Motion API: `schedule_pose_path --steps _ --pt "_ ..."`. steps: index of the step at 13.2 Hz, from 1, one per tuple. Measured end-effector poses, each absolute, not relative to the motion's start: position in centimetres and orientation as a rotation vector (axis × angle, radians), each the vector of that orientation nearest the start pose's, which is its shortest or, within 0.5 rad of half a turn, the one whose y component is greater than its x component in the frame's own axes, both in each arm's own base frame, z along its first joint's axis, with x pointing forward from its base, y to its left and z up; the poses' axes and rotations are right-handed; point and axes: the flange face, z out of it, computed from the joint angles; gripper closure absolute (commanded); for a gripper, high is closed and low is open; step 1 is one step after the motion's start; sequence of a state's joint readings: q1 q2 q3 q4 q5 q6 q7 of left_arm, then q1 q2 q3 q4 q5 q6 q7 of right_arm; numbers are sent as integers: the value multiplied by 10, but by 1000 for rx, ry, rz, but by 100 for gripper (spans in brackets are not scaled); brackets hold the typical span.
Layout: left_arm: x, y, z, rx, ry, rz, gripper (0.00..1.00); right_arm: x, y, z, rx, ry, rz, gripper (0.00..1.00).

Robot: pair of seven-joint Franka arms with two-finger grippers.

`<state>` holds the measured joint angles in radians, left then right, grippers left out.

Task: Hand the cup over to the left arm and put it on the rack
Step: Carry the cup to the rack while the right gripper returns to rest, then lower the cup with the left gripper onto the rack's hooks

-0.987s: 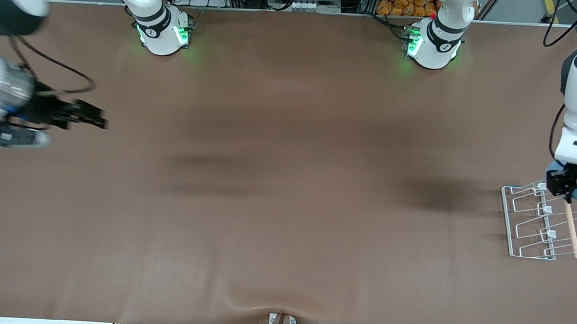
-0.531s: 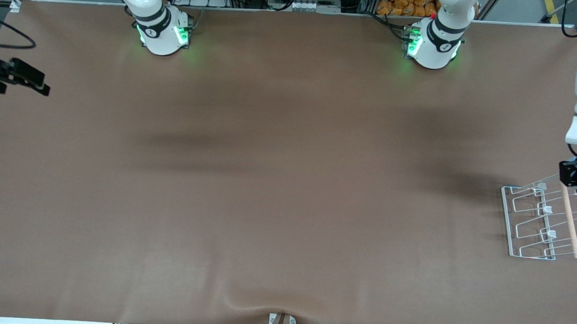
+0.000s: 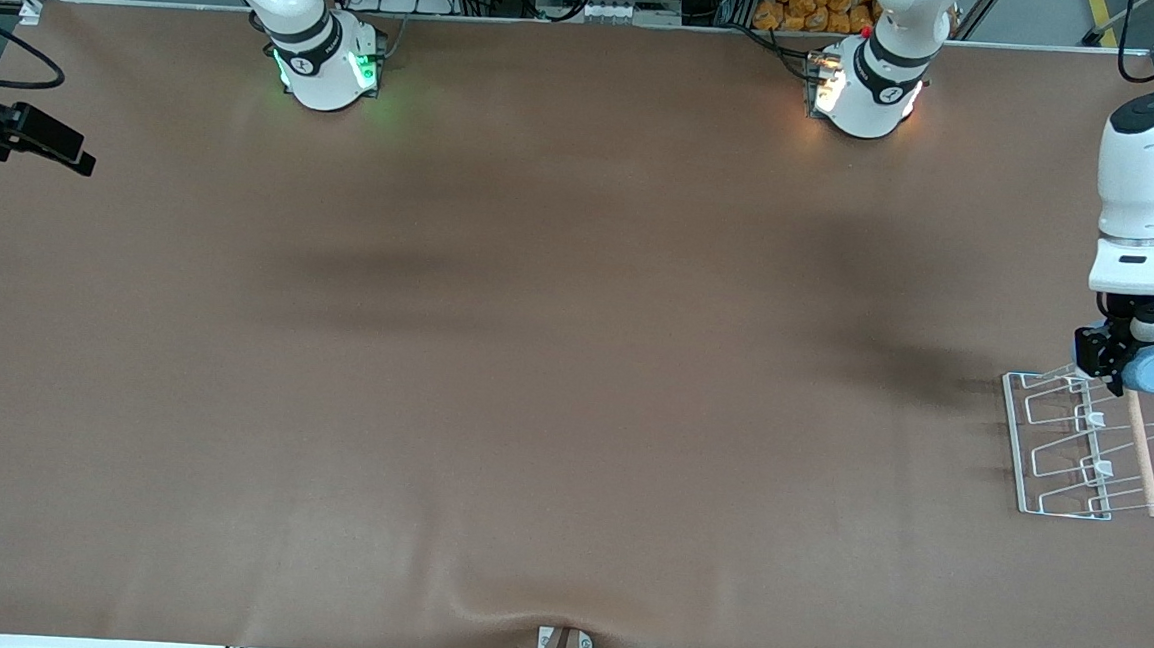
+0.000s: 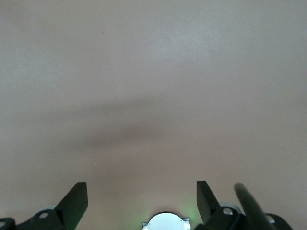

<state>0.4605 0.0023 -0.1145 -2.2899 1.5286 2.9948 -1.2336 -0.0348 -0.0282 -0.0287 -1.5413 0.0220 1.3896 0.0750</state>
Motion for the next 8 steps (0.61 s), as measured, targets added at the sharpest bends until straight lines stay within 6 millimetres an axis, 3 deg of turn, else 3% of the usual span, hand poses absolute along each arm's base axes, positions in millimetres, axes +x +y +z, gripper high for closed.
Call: schedule_pose_path --steps 8 --pt "513 121 345 -2478 -156 -1084 83 526 -27 640 -3109 200 181 0"
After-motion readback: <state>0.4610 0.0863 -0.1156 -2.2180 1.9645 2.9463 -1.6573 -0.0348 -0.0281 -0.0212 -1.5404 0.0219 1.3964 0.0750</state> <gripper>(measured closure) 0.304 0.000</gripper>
